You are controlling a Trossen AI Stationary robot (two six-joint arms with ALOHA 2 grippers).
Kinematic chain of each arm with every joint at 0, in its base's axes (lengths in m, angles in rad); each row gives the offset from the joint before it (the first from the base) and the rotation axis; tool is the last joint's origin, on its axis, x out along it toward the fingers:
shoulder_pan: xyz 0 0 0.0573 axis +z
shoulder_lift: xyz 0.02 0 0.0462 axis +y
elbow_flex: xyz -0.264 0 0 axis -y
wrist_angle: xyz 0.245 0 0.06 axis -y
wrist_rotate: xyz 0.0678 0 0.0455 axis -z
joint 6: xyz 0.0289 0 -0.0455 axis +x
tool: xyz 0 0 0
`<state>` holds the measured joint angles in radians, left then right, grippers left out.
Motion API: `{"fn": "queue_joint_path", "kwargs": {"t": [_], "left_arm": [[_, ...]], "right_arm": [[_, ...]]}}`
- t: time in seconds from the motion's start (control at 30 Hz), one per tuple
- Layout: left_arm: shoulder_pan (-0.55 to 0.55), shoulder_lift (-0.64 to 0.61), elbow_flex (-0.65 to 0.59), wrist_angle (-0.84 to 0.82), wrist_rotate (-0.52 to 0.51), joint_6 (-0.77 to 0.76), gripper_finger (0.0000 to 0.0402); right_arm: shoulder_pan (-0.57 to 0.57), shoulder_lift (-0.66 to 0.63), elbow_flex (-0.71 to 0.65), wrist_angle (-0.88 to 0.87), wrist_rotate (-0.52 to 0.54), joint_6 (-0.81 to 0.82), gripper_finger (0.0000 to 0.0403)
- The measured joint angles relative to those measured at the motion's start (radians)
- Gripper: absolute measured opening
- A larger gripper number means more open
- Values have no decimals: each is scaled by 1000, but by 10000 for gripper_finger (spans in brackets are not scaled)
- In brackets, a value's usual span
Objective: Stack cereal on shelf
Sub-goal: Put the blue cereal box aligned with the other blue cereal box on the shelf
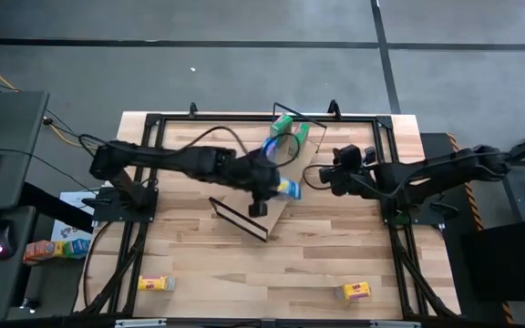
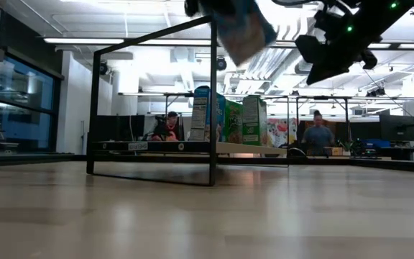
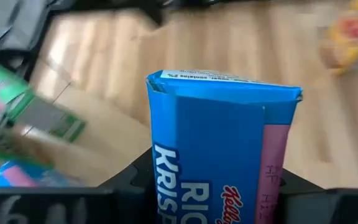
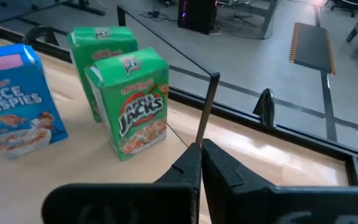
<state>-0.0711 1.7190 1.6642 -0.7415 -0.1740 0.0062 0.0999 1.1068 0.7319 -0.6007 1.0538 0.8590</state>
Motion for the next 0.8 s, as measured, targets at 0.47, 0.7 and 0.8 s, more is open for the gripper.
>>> {"fn": "queue_joint_path", "kwargs": {"t": [0.47,0.7,0.8], "left_arm": [[167,179,0,-24,26,-29,129],[192,214,0,-31,34,-12,129],[191,219,-1,-31,34,-9,129]], "right_arm": [[11,-1,0,-28,2,31,0],[11,-1,0,-23,3,34,0],[11,-1,0,-21,0,34,0]]}}
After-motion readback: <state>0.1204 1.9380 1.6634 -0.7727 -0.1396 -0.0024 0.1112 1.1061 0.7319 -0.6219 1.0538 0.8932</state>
